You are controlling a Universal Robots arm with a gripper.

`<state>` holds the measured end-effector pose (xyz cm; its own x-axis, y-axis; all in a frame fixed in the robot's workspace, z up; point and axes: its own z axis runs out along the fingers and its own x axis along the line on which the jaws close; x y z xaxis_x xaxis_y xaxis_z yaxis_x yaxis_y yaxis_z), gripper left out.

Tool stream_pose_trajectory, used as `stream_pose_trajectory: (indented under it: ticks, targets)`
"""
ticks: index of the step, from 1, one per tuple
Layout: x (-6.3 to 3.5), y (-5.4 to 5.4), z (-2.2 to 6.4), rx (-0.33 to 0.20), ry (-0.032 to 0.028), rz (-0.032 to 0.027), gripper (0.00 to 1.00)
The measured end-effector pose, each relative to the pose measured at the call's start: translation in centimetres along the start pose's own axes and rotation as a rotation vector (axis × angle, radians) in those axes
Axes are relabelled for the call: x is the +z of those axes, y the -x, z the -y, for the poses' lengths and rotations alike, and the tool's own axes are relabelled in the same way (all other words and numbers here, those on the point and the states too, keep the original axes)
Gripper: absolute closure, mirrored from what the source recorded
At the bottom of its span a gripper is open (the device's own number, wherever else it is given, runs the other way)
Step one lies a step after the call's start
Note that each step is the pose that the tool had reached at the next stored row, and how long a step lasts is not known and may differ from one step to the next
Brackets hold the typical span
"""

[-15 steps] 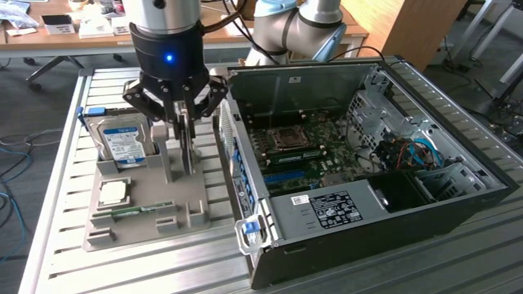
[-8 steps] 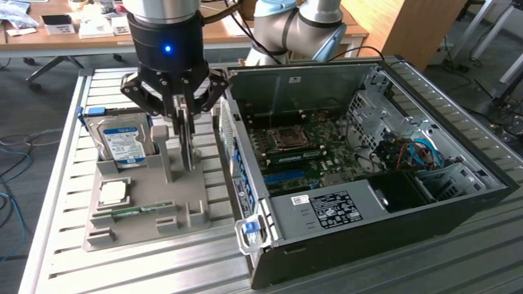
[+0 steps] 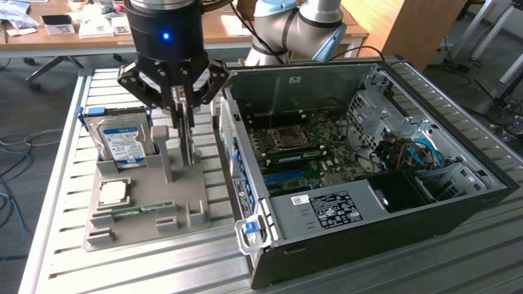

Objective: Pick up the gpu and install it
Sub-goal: 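Pick up the gpu and move the gpu toward the slot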

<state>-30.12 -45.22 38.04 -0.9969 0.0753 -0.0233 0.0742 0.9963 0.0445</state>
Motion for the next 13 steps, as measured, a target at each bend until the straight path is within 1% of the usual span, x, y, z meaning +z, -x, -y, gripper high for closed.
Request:
stream_pose_trajectory:
  ticks: [13]
  targets:
    - [-1.67,0.0,-0.07,0.000,0.0000,0.0000,0.73]
